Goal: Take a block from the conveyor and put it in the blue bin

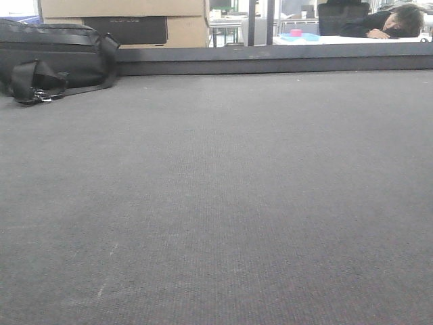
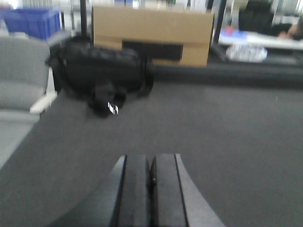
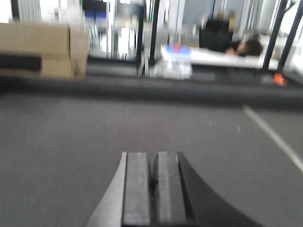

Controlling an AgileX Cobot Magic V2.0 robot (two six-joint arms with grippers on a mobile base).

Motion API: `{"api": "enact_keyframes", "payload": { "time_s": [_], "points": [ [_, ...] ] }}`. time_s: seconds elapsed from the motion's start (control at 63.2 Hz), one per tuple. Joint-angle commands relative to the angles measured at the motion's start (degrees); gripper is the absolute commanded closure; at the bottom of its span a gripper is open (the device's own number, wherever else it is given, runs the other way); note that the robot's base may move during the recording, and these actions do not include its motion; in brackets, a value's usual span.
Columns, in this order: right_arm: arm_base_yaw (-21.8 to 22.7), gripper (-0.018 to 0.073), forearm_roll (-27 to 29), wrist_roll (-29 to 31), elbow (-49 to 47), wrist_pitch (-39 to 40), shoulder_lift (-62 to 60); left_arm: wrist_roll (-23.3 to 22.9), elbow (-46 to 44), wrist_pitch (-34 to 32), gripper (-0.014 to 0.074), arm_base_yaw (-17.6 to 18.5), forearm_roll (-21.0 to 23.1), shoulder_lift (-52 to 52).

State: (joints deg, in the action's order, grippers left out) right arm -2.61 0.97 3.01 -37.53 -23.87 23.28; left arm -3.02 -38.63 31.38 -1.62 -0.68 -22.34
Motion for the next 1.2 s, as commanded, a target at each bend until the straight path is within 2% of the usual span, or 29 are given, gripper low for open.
{"api": "enact_keyframes", "payload": {
  "time_s": [0.0,0.221,0.443,0.838,0.933,1.076,1.139,1.186],
  "points": [
    [0.2,0.0721,-0.5,0.1,-5.0,-7.0,8.1,-0.2,-5.8,6.7,0.0707,0.0,0.3,-8.9],
    [0.2,0.0721,-0.5,0.1,-12.5,-21.5,25.5,-0.2,-17.6,20.9,0.0707,0.0,0.7,-28.5],
    [0.2,0.0721,-0.5,0.1,-17.2,-35.8,39.9,-0.2,-20.5,21.7,0.0707,0.0,0.7,-40.4],
    [0.2,0.0706,0.2,0.1,-17.3,-35.7,53.4,-0.2,-20.5,21.8,0.0707,0.0,2.8,-47.8],
    [0.2,0.0580,1.1,0.1,-17.4,-36.2,54.6,-0.2,-20.5,21.8,0.0707,0.0,3.1,-47.8],
    [0.2,0.0202,4.2,0.1,-18.0,-37.2,55.6,-0.2,-20.5,21.8,0.0707,0.0,3.5,-47.8],
    [0.2,0.0074,4.3,0.1,-18.0,-36.7,55.6,-0.2,-20.5,21.8,0.0707,0.0,3.8,-47.8],
    [0.2,0.0015,4.3,0.1,-17.8,-35.3,55.8,-0.2,-20.5,21.8,0.0707,0.0,4.1,-47.8]
  ]
}}
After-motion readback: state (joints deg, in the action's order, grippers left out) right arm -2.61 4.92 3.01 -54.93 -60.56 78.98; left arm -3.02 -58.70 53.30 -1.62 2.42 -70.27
